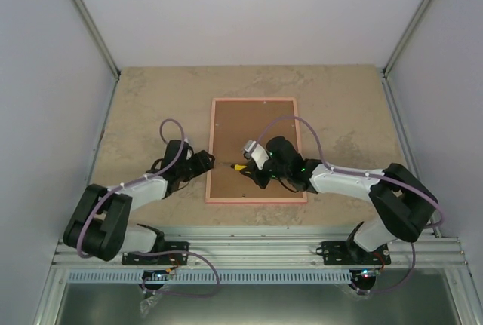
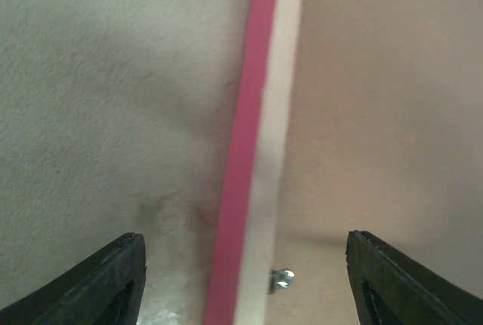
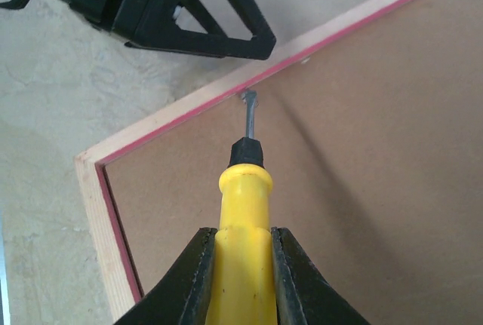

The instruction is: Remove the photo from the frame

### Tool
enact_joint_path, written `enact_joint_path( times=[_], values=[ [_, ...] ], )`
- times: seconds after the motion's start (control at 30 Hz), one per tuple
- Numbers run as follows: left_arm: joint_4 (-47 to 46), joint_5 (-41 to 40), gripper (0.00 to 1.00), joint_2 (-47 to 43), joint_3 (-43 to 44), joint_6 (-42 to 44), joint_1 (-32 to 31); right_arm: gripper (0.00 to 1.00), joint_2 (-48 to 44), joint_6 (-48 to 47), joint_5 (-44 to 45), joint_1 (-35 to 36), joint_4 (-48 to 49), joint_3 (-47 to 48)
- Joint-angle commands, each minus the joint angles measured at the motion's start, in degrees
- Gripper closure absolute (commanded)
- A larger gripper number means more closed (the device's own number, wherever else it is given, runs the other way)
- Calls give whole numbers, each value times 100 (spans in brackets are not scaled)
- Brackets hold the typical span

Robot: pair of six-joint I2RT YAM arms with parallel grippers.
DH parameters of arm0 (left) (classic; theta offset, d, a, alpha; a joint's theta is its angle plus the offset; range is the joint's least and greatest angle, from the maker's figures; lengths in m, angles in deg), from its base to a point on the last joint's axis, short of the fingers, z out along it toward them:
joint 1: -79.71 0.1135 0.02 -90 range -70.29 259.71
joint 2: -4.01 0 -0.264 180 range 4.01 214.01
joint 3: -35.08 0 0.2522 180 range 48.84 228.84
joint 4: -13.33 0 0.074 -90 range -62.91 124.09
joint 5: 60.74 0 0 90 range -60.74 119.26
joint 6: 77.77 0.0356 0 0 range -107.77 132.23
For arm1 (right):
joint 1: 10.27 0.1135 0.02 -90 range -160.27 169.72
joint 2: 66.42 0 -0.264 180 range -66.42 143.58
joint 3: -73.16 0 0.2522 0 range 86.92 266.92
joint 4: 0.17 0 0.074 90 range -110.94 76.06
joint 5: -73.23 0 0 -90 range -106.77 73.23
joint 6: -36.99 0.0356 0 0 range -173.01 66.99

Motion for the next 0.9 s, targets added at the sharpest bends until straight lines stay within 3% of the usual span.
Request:
enact_joint_path(
  times=[0.0, 0.47, 0.87],
  values=[
    [-256, 58, 27, 348, 196, 384, 99, 100, 172, 53, -220, 93, 265, -105],
    [-363, 117, 66, 991, 357, 781, 171, 99, 905, 148, -385, 187, 503, 73],
    [-339, 251, 74, 1119, 389, 850, 171, 100, 1166, 239, -223, 187, 600, 253]
  ],
)
